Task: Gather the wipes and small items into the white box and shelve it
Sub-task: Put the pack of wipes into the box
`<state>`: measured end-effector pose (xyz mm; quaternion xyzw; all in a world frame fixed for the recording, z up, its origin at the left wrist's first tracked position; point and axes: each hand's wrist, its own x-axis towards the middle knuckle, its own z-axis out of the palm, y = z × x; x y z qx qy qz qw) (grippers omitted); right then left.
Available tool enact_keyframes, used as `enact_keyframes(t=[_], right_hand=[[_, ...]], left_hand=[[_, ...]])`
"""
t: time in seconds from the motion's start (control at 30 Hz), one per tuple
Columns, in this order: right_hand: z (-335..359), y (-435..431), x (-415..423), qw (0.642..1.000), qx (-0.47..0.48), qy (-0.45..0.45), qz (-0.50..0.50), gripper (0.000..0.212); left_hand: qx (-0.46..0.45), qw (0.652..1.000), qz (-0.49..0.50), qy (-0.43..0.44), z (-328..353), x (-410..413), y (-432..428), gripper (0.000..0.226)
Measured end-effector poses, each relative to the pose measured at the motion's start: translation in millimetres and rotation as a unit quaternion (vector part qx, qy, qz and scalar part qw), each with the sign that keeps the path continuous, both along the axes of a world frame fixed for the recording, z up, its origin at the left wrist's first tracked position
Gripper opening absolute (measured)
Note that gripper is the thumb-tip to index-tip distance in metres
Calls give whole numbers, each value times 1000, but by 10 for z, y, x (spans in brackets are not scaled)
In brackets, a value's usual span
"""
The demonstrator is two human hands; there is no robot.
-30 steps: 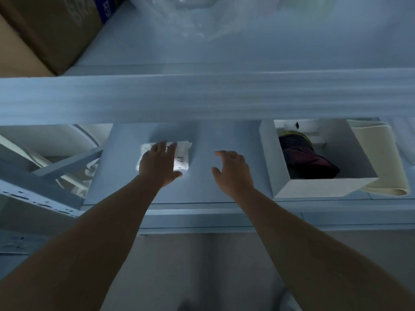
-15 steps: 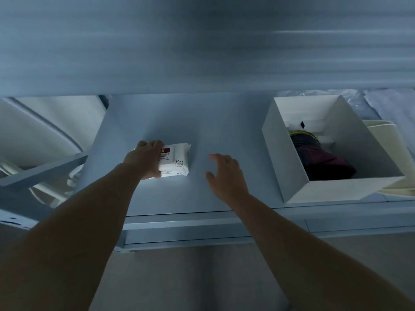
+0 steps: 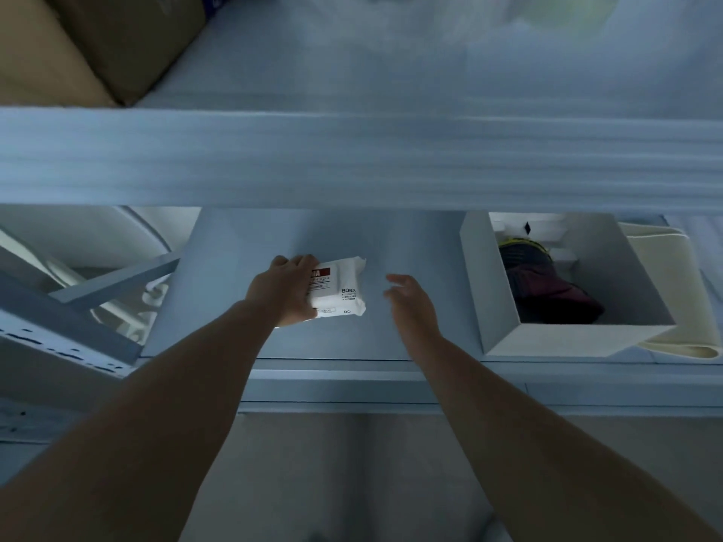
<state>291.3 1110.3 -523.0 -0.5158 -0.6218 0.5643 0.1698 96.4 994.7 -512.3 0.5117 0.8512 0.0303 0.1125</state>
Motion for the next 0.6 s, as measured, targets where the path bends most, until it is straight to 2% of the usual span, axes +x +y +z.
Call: enact_keyframes(t=[0.13,0.23,0.33,0.6], right_hand=[[224,-79,77,986,-142,77,-42,26],[410,-101,178,976,-190,94,-55,23],[594,-77,353,963,-237,105,-74,29],[1039,79,773,950,-263,118,-118,23]], left_hand=[[2,1000,-6,-9,239,249,-2,76],[3,1000,-8,-13,421,450,22,77],[8,1000,-9,-12,610,653,48,78],[4,1000,-16,1,1049,1169,203,79]])
